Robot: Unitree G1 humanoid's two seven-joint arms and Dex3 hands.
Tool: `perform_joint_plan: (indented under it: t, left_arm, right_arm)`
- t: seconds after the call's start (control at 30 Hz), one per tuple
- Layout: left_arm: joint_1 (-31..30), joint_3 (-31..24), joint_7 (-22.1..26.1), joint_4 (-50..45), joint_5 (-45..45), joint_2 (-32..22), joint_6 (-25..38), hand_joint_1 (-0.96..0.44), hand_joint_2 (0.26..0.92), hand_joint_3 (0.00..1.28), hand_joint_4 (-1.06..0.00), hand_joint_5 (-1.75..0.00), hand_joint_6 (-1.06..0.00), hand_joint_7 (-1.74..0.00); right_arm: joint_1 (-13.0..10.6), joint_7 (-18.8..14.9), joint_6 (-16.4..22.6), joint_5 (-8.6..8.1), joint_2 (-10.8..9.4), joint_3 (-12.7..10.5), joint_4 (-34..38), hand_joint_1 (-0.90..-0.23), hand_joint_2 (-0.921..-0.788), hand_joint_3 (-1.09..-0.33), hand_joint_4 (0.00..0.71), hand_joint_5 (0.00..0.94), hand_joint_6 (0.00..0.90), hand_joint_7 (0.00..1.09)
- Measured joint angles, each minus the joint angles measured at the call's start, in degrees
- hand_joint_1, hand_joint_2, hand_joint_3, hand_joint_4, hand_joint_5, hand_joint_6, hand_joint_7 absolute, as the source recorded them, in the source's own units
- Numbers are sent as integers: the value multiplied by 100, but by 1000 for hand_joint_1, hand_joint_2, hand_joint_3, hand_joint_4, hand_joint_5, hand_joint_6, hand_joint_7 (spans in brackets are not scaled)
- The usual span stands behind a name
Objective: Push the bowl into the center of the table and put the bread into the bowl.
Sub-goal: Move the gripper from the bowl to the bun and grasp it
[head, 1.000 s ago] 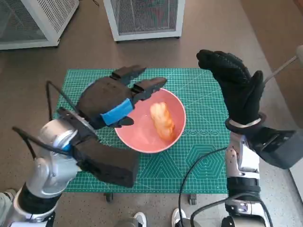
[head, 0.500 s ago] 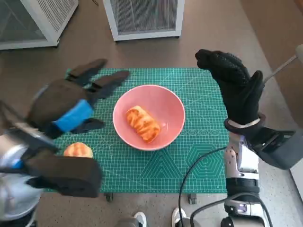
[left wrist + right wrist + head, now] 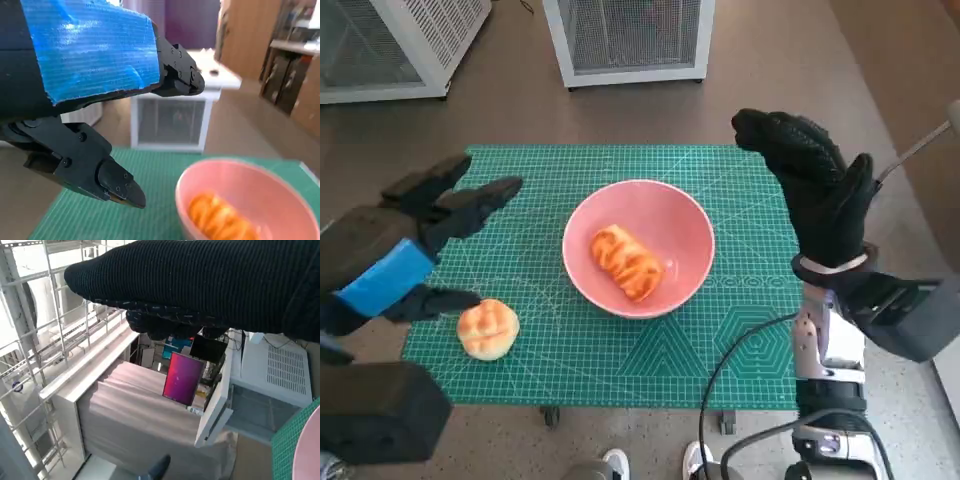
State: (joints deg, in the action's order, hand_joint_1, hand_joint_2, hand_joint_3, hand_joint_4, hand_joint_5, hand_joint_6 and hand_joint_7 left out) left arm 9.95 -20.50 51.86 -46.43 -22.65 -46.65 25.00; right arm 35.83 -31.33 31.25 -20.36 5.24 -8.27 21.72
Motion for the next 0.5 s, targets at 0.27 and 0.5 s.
perform_joint_plan:
  t: [0.27,0.5]
  left_arm:
    - [-615,-213,511,-162,374,-422,269,-50,712,0,-115,-6,-297,0]
    - [-886,-88,555,-118,470,-618,517,-58,704,0,-137,-10,-307,-4]
  right_arm:
    - [0,-1,-51,-25,2,-8,1,-638,-921,-696,181,0,75,382]
    - [1,-11,-61,-30,1,-7,15,-637,-921,-695,181,0,74,383]
